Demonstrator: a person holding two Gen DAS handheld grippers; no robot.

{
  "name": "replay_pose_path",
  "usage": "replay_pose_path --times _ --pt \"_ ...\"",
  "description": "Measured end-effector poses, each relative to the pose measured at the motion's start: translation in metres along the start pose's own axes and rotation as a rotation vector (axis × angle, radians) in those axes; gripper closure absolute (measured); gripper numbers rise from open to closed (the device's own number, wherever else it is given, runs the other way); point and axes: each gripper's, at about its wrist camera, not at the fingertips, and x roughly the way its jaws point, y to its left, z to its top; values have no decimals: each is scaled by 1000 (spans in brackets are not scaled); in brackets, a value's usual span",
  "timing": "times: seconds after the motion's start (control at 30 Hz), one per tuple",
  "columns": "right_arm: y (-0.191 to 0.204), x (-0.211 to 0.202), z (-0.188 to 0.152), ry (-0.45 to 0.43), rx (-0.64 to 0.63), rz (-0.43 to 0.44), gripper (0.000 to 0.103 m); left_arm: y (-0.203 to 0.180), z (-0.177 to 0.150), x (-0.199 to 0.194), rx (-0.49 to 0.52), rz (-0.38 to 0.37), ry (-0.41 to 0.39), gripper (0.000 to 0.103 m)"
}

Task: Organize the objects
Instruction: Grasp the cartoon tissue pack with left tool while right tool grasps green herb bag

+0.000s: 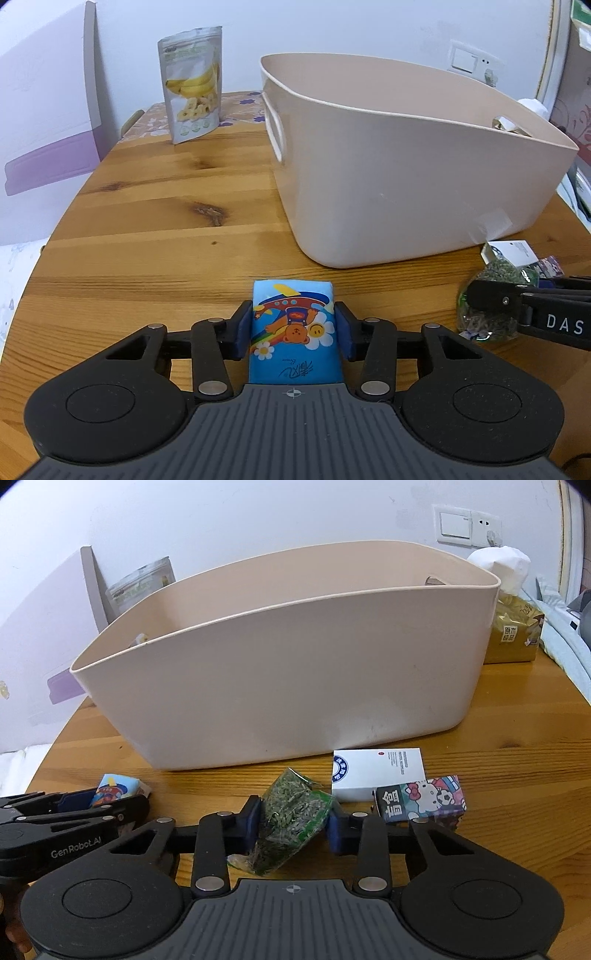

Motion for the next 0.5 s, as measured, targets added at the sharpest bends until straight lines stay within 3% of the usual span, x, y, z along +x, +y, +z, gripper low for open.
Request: replay_pose_path --times 0.5 --pt "-4 -40 -2 -57 -39 57 71 -12 4 -30 43 -26 -46 57"
